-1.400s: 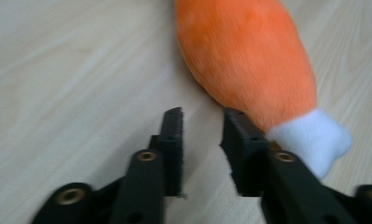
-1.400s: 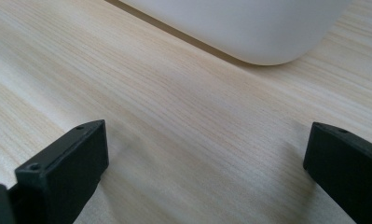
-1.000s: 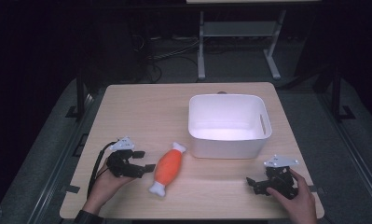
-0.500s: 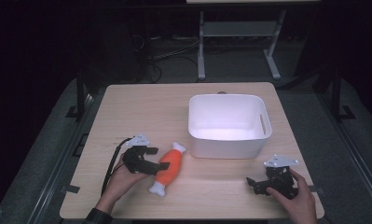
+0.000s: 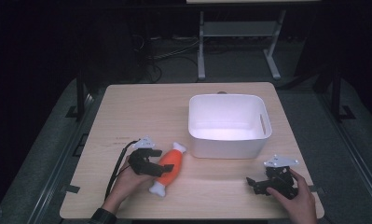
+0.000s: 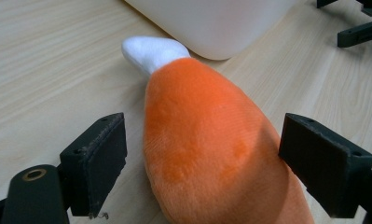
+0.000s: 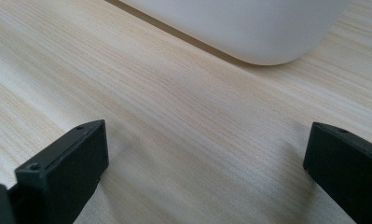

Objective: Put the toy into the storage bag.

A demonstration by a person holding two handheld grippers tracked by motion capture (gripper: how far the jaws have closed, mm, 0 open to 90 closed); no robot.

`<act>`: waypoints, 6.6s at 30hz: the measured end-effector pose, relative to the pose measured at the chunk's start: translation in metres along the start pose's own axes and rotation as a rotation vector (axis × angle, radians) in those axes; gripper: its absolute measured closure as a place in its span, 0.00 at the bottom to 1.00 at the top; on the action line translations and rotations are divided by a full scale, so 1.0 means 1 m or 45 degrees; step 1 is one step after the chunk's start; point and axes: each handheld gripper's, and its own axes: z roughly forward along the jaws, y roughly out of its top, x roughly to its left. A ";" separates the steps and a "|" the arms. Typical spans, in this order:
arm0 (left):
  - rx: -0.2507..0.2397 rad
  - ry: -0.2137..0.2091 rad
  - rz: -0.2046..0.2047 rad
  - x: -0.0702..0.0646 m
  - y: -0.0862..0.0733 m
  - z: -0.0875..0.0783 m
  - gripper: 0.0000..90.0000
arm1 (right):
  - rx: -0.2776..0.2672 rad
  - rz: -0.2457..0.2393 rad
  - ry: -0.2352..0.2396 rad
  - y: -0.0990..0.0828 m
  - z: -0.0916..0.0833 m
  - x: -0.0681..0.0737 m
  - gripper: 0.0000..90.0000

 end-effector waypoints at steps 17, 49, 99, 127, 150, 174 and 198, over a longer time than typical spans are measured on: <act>0.061 -0.050 0.012 -0.005 -0.004 0.015 0.17 | 0.000 0.000 0.000 0.000 0.000 0.000 0.00; 0.088 -0.105 0.035 0.001 -0.002 0.002 0.39 | 0.000 0.000 0.000 0.000 0.000 0.000 0.00; 0.025 -0.285 0.299 -0.009 0.065 -0.070 0.39 | 0.000 0.000 0.001 0.000 0.000 0.000 0.00; 0.045 -0.380 0.523 -0.033 0.149 -0.079 0.39 | -0.001 0.000 0.001 0.000 0.000 0.000 0.00; 0.101 -0.443 0.701 -0.047 0.214 -0.039 0.39 | -0.001 0.000 -0.001 0.000 0.000 0.000 0.00; 0.258 -0.545 0.871 -0.055 0.261 0.034 0.39 | 0.000 0.002 0.001 0.000 0.000 0.000 0.00; 0.348 -0.570 0.948 -0.064 0.270 0.089 0.37 | 0.000 0.002 0.000 0.000 0.000 0.000 0.00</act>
